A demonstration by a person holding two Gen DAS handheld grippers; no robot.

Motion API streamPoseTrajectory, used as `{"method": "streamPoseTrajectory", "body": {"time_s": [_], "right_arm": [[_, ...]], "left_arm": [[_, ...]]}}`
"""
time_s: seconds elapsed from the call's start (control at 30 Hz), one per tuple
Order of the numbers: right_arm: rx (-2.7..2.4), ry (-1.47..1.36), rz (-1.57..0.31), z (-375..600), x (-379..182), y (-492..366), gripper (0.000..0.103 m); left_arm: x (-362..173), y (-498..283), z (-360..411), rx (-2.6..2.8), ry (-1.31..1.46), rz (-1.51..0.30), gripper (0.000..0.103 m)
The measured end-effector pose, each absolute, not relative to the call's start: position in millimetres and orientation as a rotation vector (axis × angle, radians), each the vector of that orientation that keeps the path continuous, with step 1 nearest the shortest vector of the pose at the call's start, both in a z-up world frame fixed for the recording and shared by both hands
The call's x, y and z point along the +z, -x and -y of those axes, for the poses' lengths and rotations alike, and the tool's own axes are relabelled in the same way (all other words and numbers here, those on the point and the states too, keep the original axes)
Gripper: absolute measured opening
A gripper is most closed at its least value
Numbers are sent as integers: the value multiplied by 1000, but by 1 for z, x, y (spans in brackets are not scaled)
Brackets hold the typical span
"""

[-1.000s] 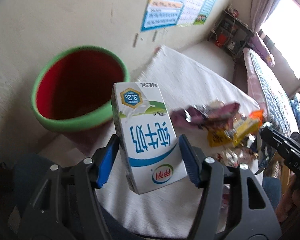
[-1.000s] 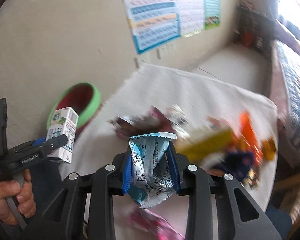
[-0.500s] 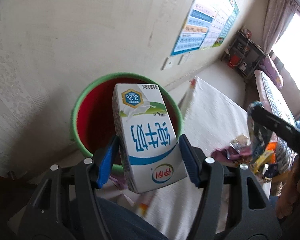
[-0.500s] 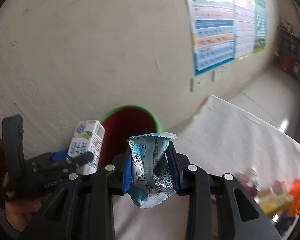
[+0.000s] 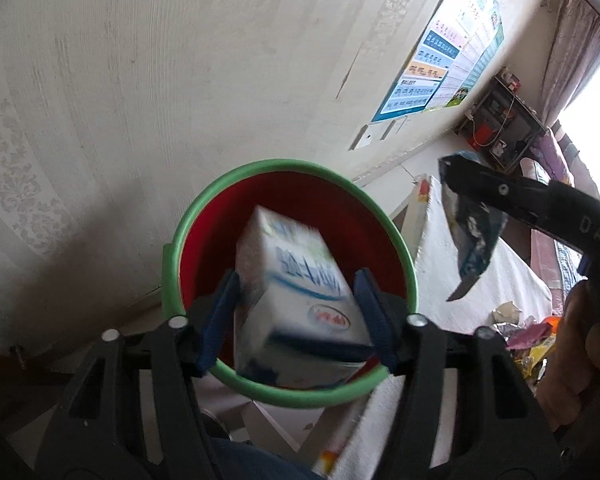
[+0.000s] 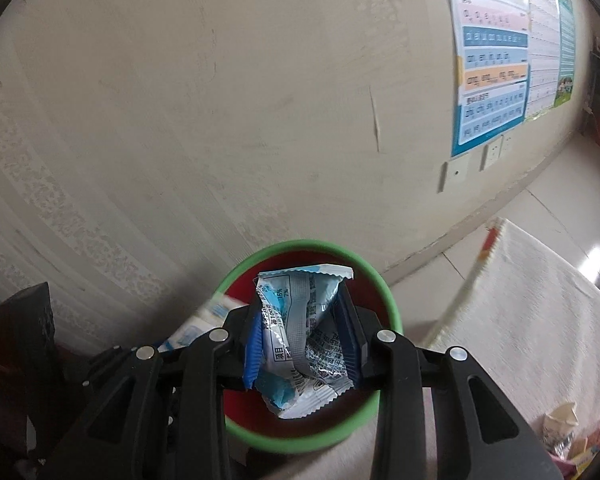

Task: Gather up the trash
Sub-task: 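Carry the carton and wrapper to the red bin and open both tools, then move both tools back over the table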

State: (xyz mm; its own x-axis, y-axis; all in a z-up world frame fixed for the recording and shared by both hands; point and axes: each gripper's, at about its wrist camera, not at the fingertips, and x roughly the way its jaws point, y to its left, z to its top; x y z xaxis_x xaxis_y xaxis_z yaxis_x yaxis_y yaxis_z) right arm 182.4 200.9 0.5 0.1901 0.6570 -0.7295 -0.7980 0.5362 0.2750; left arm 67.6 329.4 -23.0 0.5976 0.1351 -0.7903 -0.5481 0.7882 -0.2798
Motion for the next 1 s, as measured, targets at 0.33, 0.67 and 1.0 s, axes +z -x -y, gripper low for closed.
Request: {"method": "streamPoseTrajectory", "body": {"time_s": [0.33, 0.67, 1.0], "right_arm": [[1015, 153, -957, -207, -11, -191, 74], [1002, 125, -949, -177, -3, -181, 85], [911, 133, -886, -102, 13, -163, 95]], "left_arm": [[-39, -54, -338, 455, 561, -850, 84], [-36, -34, -317, 448, 578, -856, 93], [-15, -37, -261, 361, 480, -862, 98]]}}
